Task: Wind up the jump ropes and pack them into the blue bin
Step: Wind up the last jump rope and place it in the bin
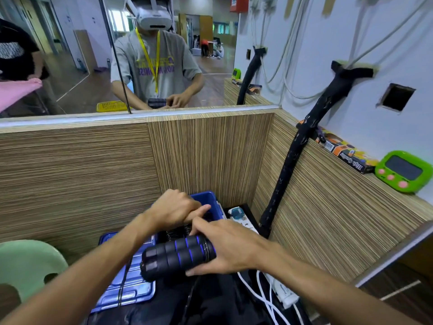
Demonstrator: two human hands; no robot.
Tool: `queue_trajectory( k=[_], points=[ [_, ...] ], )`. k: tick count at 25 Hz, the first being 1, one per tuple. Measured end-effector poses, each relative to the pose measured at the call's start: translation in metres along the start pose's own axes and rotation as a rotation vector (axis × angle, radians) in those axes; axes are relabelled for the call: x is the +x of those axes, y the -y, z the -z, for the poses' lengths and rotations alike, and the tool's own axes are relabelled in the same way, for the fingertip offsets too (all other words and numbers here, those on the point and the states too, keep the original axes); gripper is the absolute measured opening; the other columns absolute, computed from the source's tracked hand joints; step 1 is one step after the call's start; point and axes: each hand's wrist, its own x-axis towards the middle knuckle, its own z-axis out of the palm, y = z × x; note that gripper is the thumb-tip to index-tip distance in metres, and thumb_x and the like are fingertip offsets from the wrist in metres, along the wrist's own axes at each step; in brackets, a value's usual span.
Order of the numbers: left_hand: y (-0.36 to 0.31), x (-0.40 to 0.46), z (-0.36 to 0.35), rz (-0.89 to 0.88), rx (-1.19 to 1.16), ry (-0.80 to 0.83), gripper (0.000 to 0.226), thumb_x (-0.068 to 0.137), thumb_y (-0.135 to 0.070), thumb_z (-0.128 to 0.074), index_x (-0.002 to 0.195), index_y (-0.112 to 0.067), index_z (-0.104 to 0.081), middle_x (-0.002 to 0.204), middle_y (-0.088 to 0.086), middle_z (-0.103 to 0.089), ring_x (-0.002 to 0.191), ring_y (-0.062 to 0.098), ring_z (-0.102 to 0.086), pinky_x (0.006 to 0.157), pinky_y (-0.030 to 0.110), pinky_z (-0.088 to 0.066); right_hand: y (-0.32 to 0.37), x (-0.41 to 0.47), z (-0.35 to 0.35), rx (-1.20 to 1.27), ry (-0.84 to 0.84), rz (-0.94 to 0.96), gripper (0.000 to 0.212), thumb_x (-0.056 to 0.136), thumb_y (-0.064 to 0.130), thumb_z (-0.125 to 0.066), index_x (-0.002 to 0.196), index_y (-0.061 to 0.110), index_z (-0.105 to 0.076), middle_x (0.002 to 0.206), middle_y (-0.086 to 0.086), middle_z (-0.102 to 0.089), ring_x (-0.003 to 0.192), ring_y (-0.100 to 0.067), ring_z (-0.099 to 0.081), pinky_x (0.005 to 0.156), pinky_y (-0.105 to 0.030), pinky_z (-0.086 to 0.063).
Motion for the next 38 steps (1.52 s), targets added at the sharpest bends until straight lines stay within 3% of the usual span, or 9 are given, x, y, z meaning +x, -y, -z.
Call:
queue_trajectory(
  k=[3, 7, 10, 12, 16, 21, 26, 32, 38],
  points=[
    [-0.002, 0.007, 0.028, 0.037, 0.183, -0.009, 0.076, 0.095, -0.058, -0.012, 0.061, -0.011, -0.061, 0.056, 0.010, -0.063, 0.058, 0.036, -0.064, 0.050, 0.029, -0.041, -0.003, 0.003, -0.009, -0.067, -0.034, -0.086, 0.056, 0.076, 0.039, -0.073, 0.112, 0.024, -0.034, 0.084, 0.002, -0.059, 0.078, -0.030, -0.060, 0.065, -0.039, -0.044],
    [-0.048, 0.023, 0.053, 0.248, 0.215, -0.099, 0.059, 0.103, -0.042, -0.024, 0.080, -0.010, -0.068, 0.082, 0.009, -0.071, 0.081, 0.035, -0.069, 0.061, 0.033, -0.042, -0.028, 0.021, -0.011, -0.148, -0.107, -0.469, 0.079, 0.082, 0.035, -0.071, 0.139, 0.014, -0.021, 0.098, -0.011, -0.067, 0.094, -0.037, -0.064, 0.072, -0.043, -0.051],
    [-0.085, 0.022, 0.049, 0.365, 0.138, -0.054, 0.043, 0.105, -0.037, -0.024, 0.102, -0.014, -0.061, 0.100, 0.007, -0.070, 0.095, 0.032, -0.068, 0.068, 0.036, -0.046, -0.058, 0.030, -0.007, -0.178, -0.241, -0.560, 0.040, 0.090, 0.033, -0.058, 0.118, 0.009, -0.042, 0.098, -0.015, -0.066, 0.098, -0.040, -0.064, 0.074, -0.045, -0.052],
    [-0.099, 0.020, 0.040, 0.470, 0.038, -0.063, 0.040, 0.105, -0.038, -0.021, 0.112, -0.012, -0.051, 0.107, 0.009, -0.067, 0.100, 0.032, -0.065, 0.073, 0.038, -0.048, -0.068, 0.035, 0.004, -0.195, -0.318, -0.559, 0.021, 0.092, 0.030, -0.051, 0.100, 0.012, -0.043, 0.095, -0.016, -0.065, 0.094, -0.041, -0.063, 0.067, -0.042, -0.044],
    [-0.108, 0.015, 0.020, 0.616, -0.483, -0.243, 0.043, 0.103, -0.040, -0.021, 0.098, -0.011, -0.051, 0.092, 0.014, -0.067, 0.088, 0.038, -0.062, 0.073, 0.044, -0.048, -0.069, 0.038, 0.020, -0.161, -0.331, -0.611, 0.029, 0.088, 0.028, -0.062, 0.093, 0.015, -0.036, 0.081, -0.010, -0.055, 0.091, -0.039, -0.063, 0.063, -0.035, -0.036],
    [-0.105, 0.012, 0.015, 0.627, -0.815, -0.416, 0.043, 0.104, -0.038, -0.026, 0.083, -0.016, -0.056, 0.073, 0.000, -0.065, 0.067, 0.019, -0.060, 0.066, 0.041, -0.047, -0.064, 0.048, 0.021, -0.081, -0.344, -0.640, 0.020, 0.085, 0.021, -0.059, 0.094, 0.016, -0.042, 0.087, -0.014, -0.060, 0.094, -0.041, -0.063, 0.066, -0.036, -0.038],
    [-0.088, 0.005, -0.003, 0.749, -1.198, -0.433, 0.048, 0.103, -0.037, -0.034, 0.059, -0.018, -0.037, 0.048, -0.011, -0.036, 0.048, 0.010, -0.030, 0.055, 0.032, -0.026, -0.058, 0.053, 0.022, -0.055, -0.411, -0.599, 0.028, 0.081, 0.031, -0.068, 0.100, 0.016, -0.052, 0.087, -0.009, -0.065, 0.088, -0.039, -0.064, 0.067, -0.035, -0.044],
    [-0.083, 0.006, -0.039, 0.846, -1.295, -0.413, 0.052, 0.104, -0.031, -0.028, 0.053, -0.021, -0.031, 0.041, -0.009, -0.031, 0.042, 0.008, -0.024, 0.051, 0.032, -0.022, -0.049, 0.052, 0.012, 0.013, -0.389, -0.541, 0.027, 0.074, 0.030, -0.068, 0.096, 0.020, -0.056, 0.084, -0.006, -0.068, 0.086, -0.038, -0.063, 0.067, -0.035, -0.044],
    [-0.069, 0.018, -0.044, 0.704, -1.236, -0.474, 0.030, 0.090, -0.030, -0.042, 0.061, -0.020, -0.046, 0.058, -0.004, -0.041, 0.057, 0.011, -0.033, 0.057, 0.035, -0.029, -0.051, 0.035, 0.021, 0.117, -0.246, -0.459, 0.029, 0.073, 0.030, -0.073, 0.096, 0.027, -0.056, 0.082, 0.002, -0.066, 0.081, -0.027, -0.064, 0.066, -0.035, -0.050]
  ],
)
